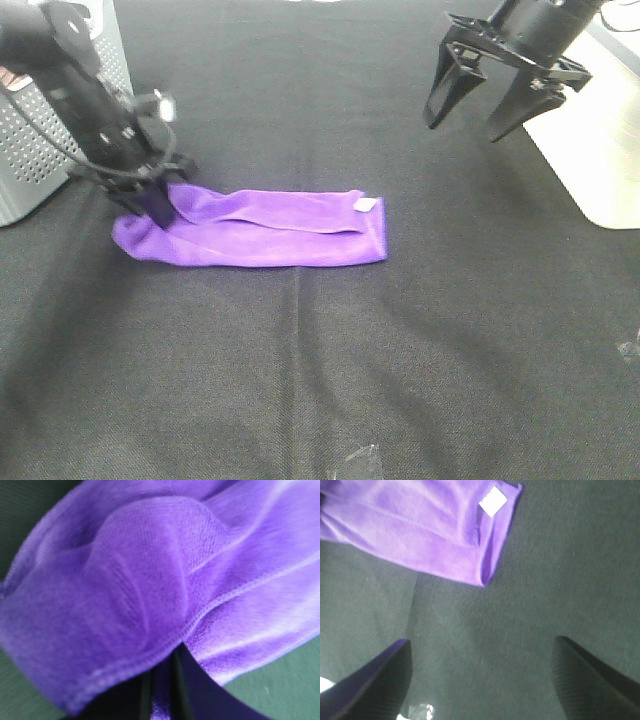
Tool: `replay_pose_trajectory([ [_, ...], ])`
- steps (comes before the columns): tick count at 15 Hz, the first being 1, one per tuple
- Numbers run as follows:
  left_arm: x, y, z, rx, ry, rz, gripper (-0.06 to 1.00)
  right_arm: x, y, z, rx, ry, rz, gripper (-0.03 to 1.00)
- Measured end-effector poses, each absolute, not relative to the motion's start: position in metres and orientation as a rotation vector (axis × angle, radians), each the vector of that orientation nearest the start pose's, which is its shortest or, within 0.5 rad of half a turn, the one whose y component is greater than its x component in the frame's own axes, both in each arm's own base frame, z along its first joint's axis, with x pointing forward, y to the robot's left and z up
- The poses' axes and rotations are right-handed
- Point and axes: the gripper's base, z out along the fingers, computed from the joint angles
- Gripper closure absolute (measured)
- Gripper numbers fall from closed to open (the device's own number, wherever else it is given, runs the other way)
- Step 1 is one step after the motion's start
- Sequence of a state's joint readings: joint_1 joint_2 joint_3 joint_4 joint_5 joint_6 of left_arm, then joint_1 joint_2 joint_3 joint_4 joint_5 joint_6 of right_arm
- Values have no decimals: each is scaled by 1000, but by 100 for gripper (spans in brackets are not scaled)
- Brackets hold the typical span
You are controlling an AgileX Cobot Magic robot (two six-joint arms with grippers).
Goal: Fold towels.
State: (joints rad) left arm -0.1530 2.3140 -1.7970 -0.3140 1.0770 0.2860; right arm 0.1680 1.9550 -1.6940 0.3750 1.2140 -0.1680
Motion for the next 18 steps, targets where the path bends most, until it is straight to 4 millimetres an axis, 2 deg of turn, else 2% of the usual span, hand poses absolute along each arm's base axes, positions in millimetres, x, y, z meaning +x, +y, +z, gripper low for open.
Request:
replay_pose_trajectory([
  [1, 454, -96, 141, 468, 2978, -414, 90, 395, 99, 268, -342, 2892, 535, 24],
  [3, 453, -112, 153, 540, 2940, -408, 90, 388, 97, 274, -347, 2885, 529, 24],
  [4, 453, -125, 157, 589, 2915, -405, 90, 385, 97, 283, -350, 2863, 528, 24],
  [7, 453, -170, 182, 732, 2819, -418, 90, 380, 96, 293, -353, 2837, 524, 24],
  [8, 453, -170, 182, 732, 2819, -418, 90, 380, 96, 293, -353, 2837, 524, 24],
  [9, 454, -185, 187, 779, 2792, -430, 90, 380, 96, 293, -353, 2837, 524, 24],
  [11, 457, -214, 182, 833, 2789, -453, 90, 380, 96, 293, -353, 2837, 524, 24],
  [15, 467, -257, 150, 780, 2800, -495, 90, 380, 96, 293, -354, 2838, 521, 24],
  [16, 468, -267, 141, 766, 2802, -535, 85, 380, 96, 293, -354, 2838, 521, 24],
  [17, 466, -284, 131, 747, 2789, -638, 74, 380, 96, 293, -354, 2838, 521, 24],
  [18, 464, -296, 127, 722, 2765, -714, 50, 380, 96, 293, -354, 2838, 521, 24],
])
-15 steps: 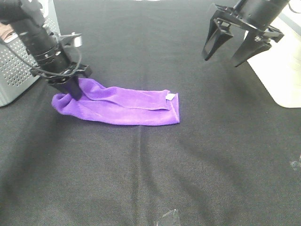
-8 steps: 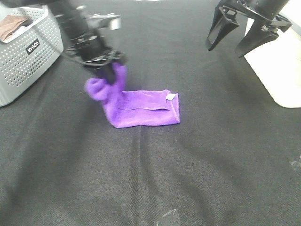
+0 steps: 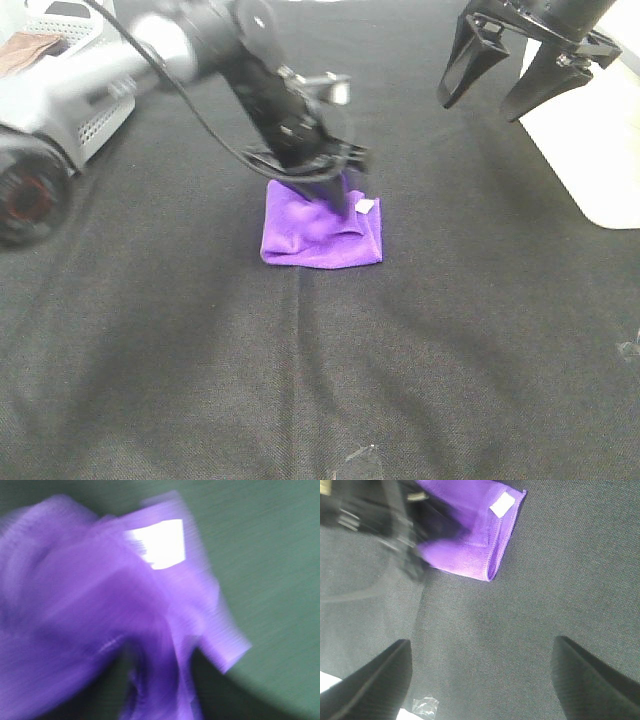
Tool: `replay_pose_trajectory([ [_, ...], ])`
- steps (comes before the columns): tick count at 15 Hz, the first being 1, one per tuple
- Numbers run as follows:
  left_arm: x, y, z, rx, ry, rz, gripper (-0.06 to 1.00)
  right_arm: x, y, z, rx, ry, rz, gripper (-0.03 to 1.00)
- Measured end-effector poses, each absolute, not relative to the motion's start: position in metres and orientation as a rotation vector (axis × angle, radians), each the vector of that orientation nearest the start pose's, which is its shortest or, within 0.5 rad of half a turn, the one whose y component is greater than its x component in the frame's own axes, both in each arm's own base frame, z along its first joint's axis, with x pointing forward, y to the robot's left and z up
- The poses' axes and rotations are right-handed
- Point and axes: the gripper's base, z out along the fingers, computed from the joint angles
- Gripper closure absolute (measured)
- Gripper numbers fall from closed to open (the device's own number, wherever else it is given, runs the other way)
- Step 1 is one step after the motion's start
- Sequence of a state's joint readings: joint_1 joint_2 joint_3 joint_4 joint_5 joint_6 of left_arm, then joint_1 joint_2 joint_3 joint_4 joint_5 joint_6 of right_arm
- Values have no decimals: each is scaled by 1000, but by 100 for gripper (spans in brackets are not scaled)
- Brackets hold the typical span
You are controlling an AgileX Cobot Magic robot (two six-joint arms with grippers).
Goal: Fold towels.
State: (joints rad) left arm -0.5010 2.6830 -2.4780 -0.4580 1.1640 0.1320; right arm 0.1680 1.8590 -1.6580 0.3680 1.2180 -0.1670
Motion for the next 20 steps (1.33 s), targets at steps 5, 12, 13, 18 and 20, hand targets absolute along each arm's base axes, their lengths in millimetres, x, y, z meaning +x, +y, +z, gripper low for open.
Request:
replay_pose_trajectory([
  [5, 459, -326, 151, 716, 2574, -1019, 19, 376, 94, 304, -362, 2812, 501, 24],
  [12, 472, -302, 170, 759, 2591, -871, 19, 373, 92, 310, -372, 2799, 469, 24],
  [13, 471, -304, 159, 747, 2610, -913, 19, 371, 91, 313, -373, 2791, 467, 24],
  [18, 467, -314, 102, 665, 2702, -1138, 19, 365, 90, 326, -377, 2757, 465, 24],
  [20, 463, -320, 90, 646, 2715, -1202, 19, 364, 90, 328, -376, 2751, 473, 24],
])
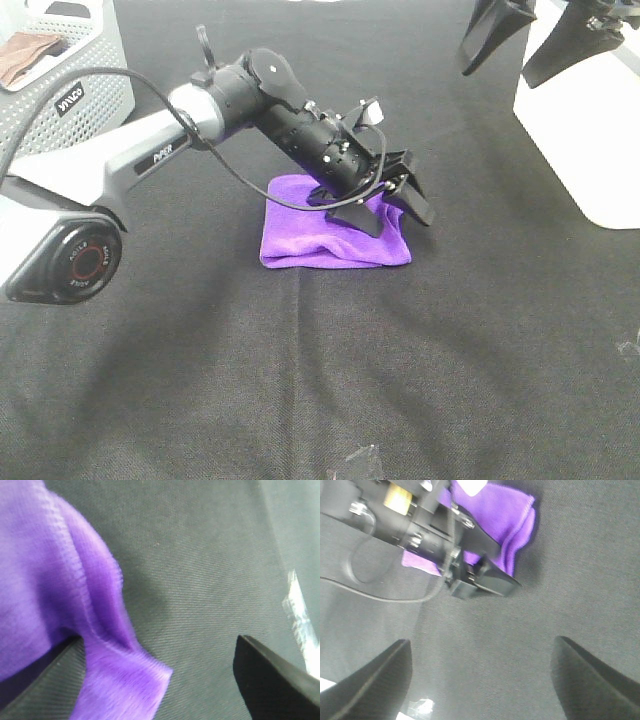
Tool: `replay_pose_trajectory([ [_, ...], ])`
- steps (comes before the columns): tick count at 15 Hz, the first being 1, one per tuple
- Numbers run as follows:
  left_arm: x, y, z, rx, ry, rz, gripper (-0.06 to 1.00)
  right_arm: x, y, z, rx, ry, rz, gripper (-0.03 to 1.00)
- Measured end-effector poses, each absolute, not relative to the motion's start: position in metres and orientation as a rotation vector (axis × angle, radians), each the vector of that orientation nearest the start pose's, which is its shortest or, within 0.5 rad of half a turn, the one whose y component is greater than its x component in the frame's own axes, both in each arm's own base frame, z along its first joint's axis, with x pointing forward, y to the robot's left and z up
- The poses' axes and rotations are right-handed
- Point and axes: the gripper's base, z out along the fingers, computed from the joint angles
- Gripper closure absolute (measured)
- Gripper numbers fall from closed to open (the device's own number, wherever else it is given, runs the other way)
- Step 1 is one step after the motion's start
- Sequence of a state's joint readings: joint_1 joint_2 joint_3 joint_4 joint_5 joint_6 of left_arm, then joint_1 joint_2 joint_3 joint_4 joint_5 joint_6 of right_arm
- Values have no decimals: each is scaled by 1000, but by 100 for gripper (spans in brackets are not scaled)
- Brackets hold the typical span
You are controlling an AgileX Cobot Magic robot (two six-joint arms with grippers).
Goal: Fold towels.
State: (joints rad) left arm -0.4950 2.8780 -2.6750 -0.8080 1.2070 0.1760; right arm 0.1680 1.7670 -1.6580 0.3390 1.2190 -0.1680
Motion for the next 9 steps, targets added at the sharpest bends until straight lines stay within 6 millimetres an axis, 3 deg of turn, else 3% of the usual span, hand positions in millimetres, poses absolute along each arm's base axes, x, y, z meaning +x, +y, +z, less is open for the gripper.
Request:
replay_pose_trajectory([
  [5, 456, -342, 82, 620, 2636, -1298, 19, 362, 91, 330, -375, 2744, 479, 24],
  [9, 452, -342, 91, 769, 2593, -1283, 19, 351, 89, 350, -381, 2691, 472, 24],
])
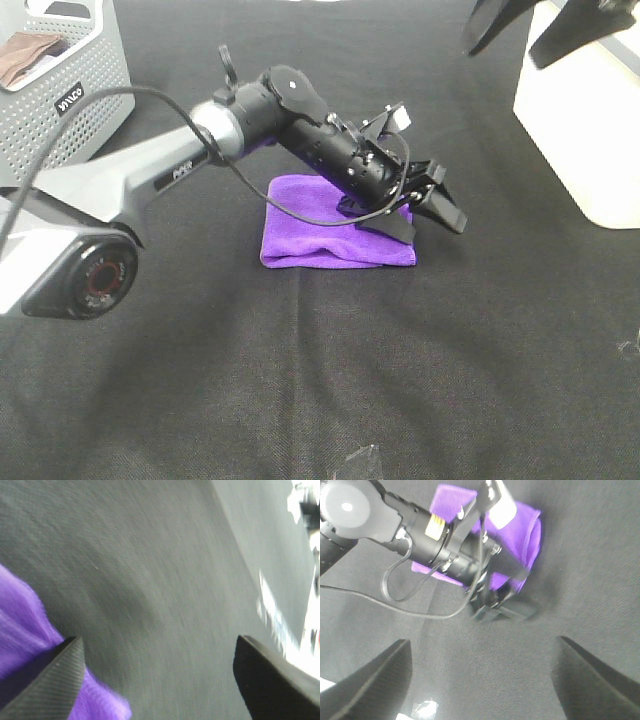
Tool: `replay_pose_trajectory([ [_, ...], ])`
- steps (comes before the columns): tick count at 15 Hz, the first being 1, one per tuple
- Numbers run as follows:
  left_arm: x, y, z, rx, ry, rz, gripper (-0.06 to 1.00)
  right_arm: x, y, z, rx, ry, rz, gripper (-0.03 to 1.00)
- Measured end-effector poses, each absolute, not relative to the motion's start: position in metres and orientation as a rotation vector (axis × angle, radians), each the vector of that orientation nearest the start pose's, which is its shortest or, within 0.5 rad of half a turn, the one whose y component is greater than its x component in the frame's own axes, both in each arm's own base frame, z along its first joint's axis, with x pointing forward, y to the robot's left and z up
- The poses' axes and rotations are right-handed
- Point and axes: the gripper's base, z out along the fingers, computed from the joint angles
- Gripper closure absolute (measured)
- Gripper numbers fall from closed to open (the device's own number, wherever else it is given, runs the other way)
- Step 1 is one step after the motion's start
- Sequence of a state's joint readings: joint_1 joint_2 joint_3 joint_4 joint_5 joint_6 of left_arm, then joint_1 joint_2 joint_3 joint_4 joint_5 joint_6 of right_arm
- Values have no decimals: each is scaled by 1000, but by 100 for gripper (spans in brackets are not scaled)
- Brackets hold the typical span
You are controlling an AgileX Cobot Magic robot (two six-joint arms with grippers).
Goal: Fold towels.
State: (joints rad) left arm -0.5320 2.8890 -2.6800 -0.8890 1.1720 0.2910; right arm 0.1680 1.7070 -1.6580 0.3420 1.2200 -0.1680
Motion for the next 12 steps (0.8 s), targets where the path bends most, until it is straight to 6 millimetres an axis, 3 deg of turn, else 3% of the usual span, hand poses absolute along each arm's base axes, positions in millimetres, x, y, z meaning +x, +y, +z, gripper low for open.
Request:
replay_pose_trajectory([
  [4, 471, -308, 153, 841, 2528, -1037, 19, 331, 85, 378, -378, 2613, 457, 24],
  [7, 487, -267, 206, 707, 2528, -799, 19, 312, 81, 401, -360, 2552, 444, 24],
  [10, 495, -225, 256, 536, 2511, -534, 19, 279, 72, 420, -366, 2495, 390, 24],
  [12, 494, -201, 291, 484, 2461, -340, 19, 251, 60, 417, -304, 2515, 298, 24],
])
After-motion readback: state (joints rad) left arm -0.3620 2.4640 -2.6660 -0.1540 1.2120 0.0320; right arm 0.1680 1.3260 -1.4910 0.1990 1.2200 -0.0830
